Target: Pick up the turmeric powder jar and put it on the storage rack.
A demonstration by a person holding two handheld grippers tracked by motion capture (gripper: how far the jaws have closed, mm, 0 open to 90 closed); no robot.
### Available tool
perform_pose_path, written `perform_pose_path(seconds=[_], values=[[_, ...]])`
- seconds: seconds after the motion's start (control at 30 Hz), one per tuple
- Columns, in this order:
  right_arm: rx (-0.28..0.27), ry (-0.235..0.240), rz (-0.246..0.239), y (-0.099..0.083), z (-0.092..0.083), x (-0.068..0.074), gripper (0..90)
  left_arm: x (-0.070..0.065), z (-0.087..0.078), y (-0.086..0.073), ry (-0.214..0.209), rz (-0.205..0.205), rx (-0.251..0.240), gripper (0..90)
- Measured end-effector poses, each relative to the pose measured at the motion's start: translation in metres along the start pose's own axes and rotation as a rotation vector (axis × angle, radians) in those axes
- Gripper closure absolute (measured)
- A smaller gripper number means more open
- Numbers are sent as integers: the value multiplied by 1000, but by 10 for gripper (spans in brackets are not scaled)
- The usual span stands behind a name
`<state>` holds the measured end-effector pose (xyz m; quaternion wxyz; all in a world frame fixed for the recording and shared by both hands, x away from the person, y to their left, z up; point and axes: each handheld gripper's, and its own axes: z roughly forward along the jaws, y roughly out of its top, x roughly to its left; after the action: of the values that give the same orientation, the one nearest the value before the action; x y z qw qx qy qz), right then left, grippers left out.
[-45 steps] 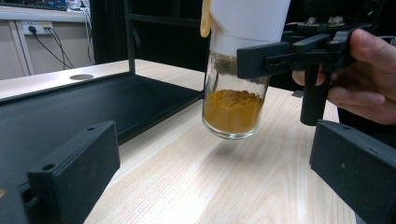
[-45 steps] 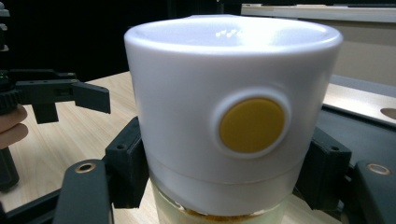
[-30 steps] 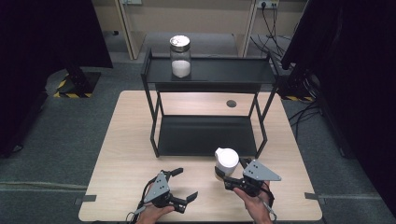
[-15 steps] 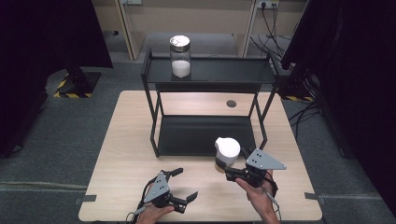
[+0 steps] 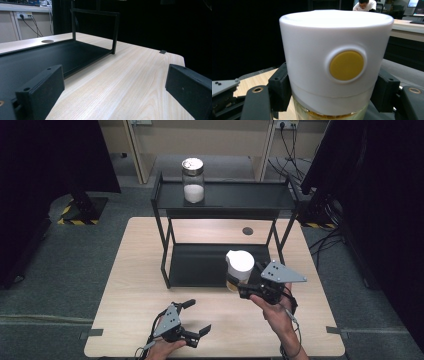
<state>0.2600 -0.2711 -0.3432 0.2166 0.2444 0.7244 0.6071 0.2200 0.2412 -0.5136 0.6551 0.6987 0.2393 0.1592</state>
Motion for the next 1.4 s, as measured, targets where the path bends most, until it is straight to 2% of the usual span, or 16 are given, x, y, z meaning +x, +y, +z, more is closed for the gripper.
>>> perform_pose_path(seconds=[0.43,0.8,1.4], values=[[-15,18,8,28,4,-10,310,0,0,0,3,0,-1,13],[-30,40,17,68,11,-22,310,1,0,0,4,-6,-1,14],[-33,28,11,128,26,-35,310,2,-1,0,9,-20,-2,13]])
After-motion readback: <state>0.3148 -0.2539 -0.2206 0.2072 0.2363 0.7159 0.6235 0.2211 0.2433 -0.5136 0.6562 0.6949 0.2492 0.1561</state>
